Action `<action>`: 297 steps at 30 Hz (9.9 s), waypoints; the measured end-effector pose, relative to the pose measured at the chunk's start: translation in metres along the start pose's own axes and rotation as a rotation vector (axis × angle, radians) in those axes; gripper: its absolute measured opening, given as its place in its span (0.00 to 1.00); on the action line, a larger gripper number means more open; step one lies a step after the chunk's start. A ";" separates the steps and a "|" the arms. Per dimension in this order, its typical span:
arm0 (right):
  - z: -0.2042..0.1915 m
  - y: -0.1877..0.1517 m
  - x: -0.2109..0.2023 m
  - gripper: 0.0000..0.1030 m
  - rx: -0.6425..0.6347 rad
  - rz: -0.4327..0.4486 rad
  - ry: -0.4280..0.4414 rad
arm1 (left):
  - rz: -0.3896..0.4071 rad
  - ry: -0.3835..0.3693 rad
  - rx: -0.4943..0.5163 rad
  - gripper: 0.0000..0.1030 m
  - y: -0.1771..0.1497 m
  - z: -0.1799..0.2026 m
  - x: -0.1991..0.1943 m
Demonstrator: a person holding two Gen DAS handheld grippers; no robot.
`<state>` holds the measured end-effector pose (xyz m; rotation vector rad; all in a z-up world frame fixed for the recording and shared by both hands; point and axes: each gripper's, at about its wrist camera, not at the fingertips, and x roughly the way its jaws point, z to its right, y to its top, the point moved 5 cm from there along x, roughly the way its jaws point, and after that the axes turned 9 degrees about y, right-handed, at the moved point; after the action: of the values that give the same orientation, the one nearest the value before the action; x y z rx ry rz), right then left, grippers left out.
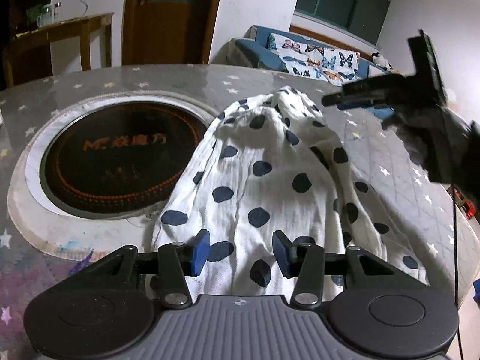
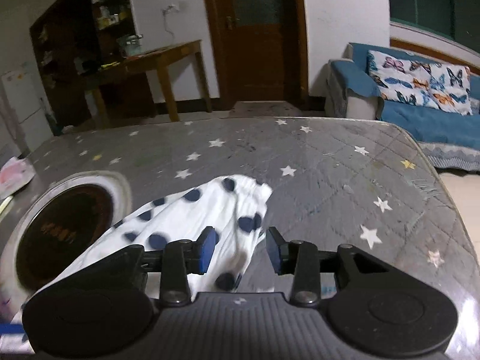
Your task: Fold clothes
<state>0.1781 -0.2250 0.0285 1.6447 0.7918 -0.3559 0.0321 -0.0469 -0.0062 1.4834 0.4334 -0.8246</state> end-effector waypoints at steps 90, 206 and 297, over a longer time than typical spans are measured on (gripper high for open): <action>0.000 0.008 0.006 0.23 -0.065 -0.063 -0.055 | 0.050 0.050 0.056 0.66 -0.003 0.006 -0.015; -0.051 -0.082 -0.016 0.67 -0.251 -0.115 0.119 | 0.116 0.074 0.071 0.93 0.010 0.014 -0.012; 0.002 -0.108 -0.075 0.75 -0.113 -0.009 0.064 | 0.237 -0.116 0.449 0.97 -0.049 0.110 -0.085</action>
<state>0.0522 -0.2436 -0.0057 1.5533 0.8525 -0.2610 -0.0838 -0.1298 0.0295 1.8449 -0.0224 -0.8456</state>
